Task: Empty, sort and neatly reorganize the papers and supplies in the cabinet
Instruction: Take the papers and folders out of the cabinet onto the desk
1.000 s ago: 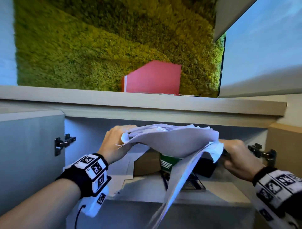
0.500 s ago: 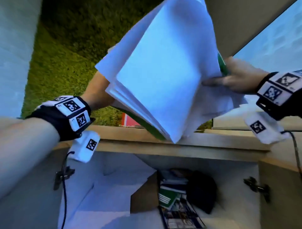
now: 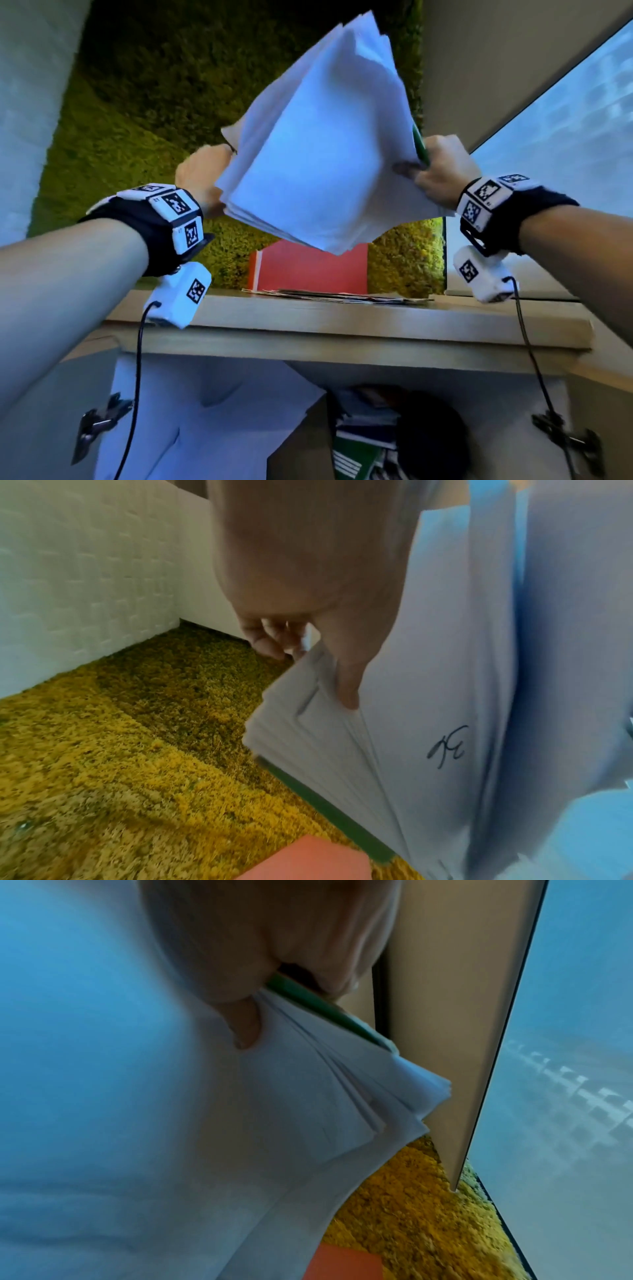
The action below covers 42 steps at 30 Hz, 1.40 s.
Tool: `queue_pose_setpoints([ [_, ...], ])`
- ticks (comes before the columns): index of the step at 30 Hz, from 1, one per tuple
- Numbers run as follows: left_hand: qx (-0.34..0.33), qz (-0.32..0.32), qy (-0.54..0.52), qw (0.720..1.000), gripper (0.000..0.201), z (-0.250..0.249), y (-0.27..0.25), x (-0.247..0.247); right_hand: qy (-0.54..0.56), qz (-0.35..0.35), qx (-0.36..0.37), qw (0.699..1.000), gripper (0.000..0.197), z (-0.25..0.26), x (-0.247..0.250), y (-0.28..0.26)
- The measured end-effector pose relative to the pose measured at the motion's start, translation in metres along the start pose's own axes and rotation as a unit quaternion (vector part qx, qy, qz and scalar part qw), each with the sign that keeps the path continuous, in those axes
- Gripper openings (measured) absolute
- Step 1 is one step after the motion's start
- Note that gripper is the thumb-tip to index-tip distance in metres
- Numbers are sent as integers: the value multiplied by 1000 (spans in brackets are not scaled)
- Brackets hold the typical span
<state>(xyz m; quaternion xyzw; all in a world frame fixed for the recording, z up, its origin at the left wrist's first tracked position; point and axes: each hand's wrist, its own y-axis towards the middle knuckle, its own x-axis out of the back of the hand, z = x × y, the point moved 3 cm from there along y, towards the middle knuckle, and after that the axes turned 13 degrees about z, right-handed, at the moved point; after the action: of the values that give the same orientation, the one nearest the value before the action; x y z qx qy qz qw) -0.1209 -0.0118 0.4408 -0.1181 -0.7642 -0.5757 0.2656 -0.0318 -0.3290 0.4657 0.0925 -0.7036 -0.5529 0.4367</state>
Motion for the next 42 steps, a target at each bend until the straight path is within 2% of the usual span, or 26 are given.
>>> queue_pose_setpoints([
  [4, -36, 131, 31, 990, 26, -6, 2, -42, -50, 51, -14, 997, 28, -19, -33, 9],
  [8, -74, 192, -5, 979, 30, -9, 18, -76, -79, 69, -53, 993, 30, -37, -59, 26],
  [11, -57, 191, -43, 979, 20, -12, 38, -80, -132, 54, -85, 986, 26, -39, -71, 42],
  [13, 5, 197, -116, 973, 20, -12, 50, -77, -165, 38, -107, 980, 24, -36, -75, 52],
  [15, 41, 163, -145, 975, 24, -12, 58, -66, -187, 25, -122, 974, 27, -33, -75, 59],
  [18, 17, 112, -150, 982, 19, -18, 57, -53, -225, 44, -105, 968, 27, -26, -83, 66],
  [21, -33, 98, -171, 980, 39, -36, 43, -49, -250, 99, -79, 960, 27, -16, -105, 65],
  [23, -62, 143, -252, 955, 39, -53, 32, -55, -251, 127, -68, 957, 26, -14, -119, 62],
  [25, -89, 266, -307, 909, 31, -71, 25, -72, -240, 133, -66, 959, 26, -13, -124, 62],
  [27, -106, 375, -272, 880, 23, -79, 23, -93, -233, 127, -60, 962, 24, -13, -123, 63],
  [28, -114, 397, -239, 879, 22, -80, 27, -102, -233, 121, -52, 963, 23, -13, -121, 64],
  [29, -119, 401, -200, 886, 23, -78, 33, -108, -233, 112, -40, 965, 21, -13, -118, 64],
  [32, -134, 327, -93, 931, 43, -68, 53, -113, -227, 72, 13, 971, 11, -17, -108, 65],
  [34, -120, 328, -46, 936, 62, -63, 57, -116, -200, 69, 54, 976, 8, -25, -106, 62],
  [36, -98, 370, -27, 924, 72, -58, 54, -127, -167, 94, 82, 978, 12, -32, -112, 53],
  [38, -67, 423, 33, 903, 76, -42, 56, -146, -131, 156, 95, 974, 14, -37, -128, 42],
  [39, -44, 439, 70, 895, 76, -32, 57, -153, -128, 210, 92, 965, 13, -39, -139, 37],
  [40, -15, 441, 76, 894, 70, -21, 55, -155, -141, 274, 82, 948, 13, -40, -150, 30],
  [41, 6, 453, 84, 888, 55, -20, 49, -147, -161, 336, 71, 925, 17, -42, -161, 24],
  [42, 22, 487, 102, 867, 42, -20, 41, -138, -186, 383, 63, 903, 21, -43, -171, 18],
])
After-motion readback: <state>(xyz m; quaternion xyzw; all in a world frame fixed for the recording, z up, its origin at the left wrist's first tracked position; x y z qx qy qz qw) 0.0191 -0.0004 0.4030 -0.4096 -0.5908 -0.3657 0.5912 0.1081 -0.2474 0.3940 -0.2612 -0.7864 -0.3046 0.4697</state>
